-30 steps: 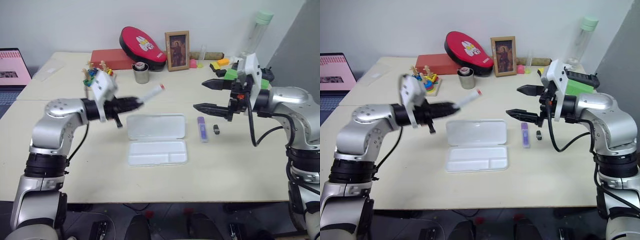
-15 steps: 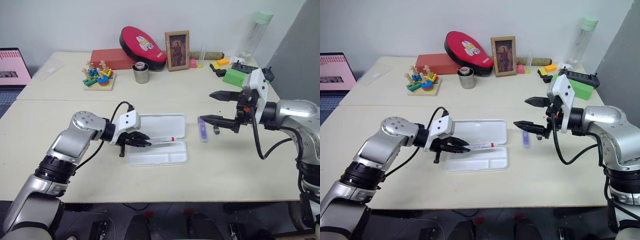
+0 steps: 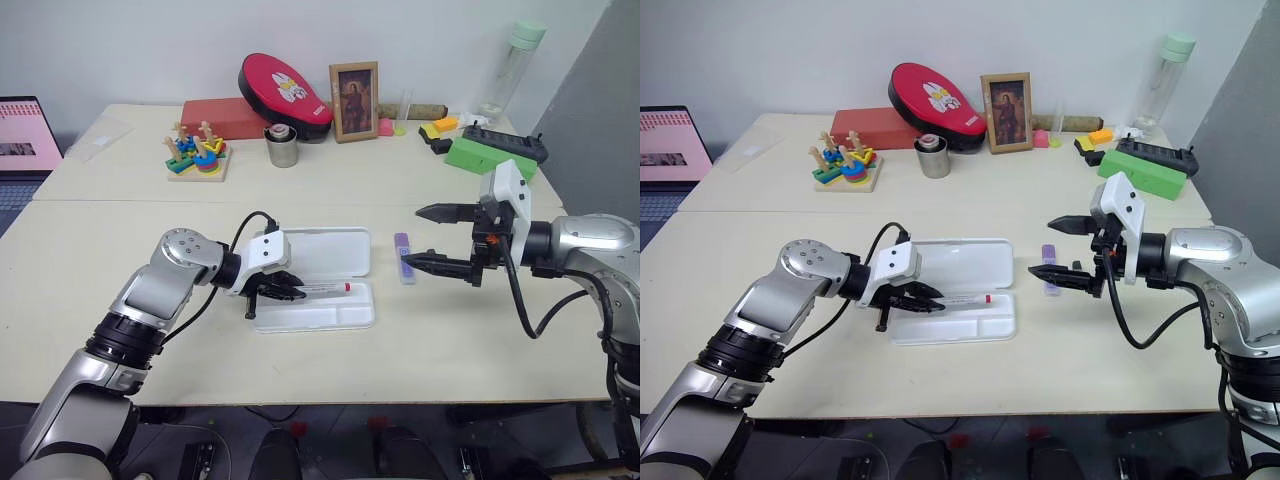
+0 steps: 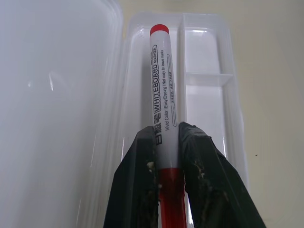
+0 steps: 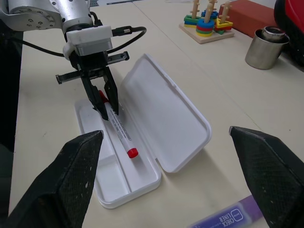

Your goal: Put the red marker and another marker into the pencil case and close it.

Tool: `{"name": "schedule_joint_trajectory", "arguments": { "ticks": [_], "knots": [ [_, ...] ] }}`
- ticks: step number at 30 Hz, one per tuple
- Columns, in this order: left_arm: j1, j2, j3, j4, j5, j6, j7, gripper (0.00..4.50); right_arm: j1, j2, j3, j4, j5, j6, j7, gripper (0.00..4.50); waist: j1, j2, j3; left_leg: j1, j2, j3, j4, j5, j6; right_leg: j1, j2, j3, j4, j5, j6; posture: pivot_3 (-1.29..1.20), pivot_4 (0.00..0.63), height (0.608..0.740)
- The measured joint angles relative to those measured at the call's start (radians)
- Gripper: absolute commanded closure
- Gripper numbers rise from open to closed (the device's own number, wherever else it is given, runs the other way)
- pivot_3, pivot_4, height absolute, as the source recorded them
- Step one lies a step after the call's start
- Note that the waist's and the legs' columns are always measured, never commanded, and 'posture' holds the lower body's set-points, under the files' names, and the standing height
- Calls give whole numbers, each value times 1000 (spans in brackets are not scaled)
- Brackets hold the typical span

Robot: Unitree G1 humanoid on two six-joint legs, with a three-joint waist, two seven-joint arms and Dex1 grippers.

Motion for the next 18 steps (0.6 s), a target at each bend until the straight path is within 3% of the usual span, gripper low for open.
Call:
{"name": "schedule_joint_trajectory", "arguments": {
  "ticks": [2,4,18],
  "knots": [
    [0,-3,0,5,3,1,0,4097,0,0,4,0,0,0,0,0,0,0,0,0,0,0,0,0,0,0,0,0,0,0,0,0,150,740],
    [1,-11,0,6,3,4,-1,3396,0,0,6,0,0,0,0,0,0,0,0,0,0,0,0,0,0,0,0,0,0,0,0,0,150,740],
    [7,-45,10,-7,-20,47,21,817,14,4,29,13,-11,12,-32,0,0,0,0,0,0,0,1,0,0,0,0,0,0,0,0,0,150,740]
  ]
}}
